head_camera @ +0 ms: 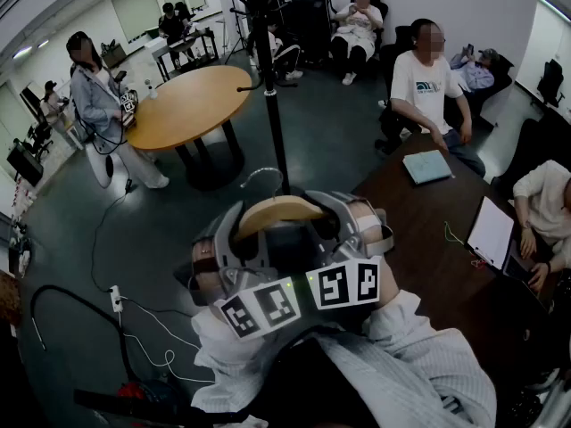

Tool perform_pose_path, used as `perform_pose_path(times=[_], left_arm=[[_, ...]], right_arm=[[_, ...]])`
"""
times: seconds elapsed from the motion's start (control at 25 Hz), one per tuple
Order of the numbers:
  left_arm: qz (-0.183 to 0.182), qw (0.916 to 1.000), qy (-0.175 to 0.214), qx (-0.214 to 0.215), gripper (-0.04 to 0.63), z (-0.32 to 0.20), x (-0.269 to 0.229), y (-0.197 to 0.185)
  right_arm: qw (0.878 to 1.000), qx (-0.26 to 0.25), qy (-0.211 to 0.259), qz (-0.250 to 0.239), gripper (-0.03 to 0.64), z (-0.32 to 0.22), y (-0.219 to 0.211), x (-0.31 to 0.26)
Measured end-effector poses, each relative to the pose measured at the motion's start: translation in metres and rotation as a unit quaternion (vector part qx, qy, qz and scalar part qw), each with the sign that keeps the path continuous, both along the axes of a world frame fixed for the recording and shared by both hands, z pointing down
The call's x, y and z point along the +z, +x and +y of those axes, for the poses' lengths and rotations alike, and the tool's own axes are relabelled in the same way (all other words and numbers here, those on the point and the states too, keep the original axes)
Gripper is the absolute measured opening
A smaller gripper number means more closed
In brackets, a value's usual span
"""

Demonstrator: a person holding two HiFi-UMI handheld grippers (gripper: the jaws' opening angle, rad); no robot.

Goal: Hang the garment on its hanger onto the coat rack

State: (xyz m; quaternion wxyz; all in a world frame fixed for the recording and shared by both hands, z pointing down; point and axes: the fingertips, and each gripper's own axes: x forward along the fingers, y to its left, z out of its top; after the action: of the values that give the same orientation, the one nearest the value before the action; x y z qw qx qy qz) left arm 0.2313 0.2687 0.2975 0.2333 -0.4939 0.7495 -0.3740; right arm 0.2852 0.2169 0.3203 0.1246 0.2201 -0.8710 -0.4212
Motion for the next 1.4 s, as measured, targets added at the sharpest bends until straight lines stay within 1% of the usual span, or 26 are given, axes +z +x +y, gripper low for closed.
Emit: perform_pose_path(times=[0.2,0.52,0.88,1.04,1.16,1.28,1.4], left_arm=[[-0.015,0.9999,0.008,-0.001,0.084,-0.011,-0.008,-0.009],[-0.005,1.0,0.005,0.0,0.084,-0.025,-0.004,-0.002],[0.006,0.9998,-0.002,-0.019,0.084,-0.034,0.008,-0.009],[0.011,0.9997,-0.006,-0.023,0.084,-0.04,0.013,-0.031],[0.014,0.9997,-0.006,-0.019,0.084,-0.05,0.018,-0.058],[0.02,0.9998,-0.007,-0.007,0.084,-0.064,0.022,-0.093],[0.028,0.9995,-0.008,0.01,0.084,-0.079,0.024,-0.139]], right_arm=[[1.0,-0.003,0.004,-0.017,0.029,-0.01,-0.01,-0.006],[1.0,-0.005,0.004,-0.01,0.031,-0.024,-0.003,-0.003],[1.0,-0.021,0.001,-0.002,0.031,-0.035,-0.011,0.007],[1.0,-0.025,-0.004,0.005,0.031,-0.041,-0.033,0.013],[1.0,-0.023,-0.006,0.009,0.031,-0.051,-0.059,0.017],[1.0,-0.012,-0.005,0.014,0.031,-0.063,-0.094,0.02],[1.0,0.004,0.0,0.019,0.031,-0.076,-0.138,0.02]])
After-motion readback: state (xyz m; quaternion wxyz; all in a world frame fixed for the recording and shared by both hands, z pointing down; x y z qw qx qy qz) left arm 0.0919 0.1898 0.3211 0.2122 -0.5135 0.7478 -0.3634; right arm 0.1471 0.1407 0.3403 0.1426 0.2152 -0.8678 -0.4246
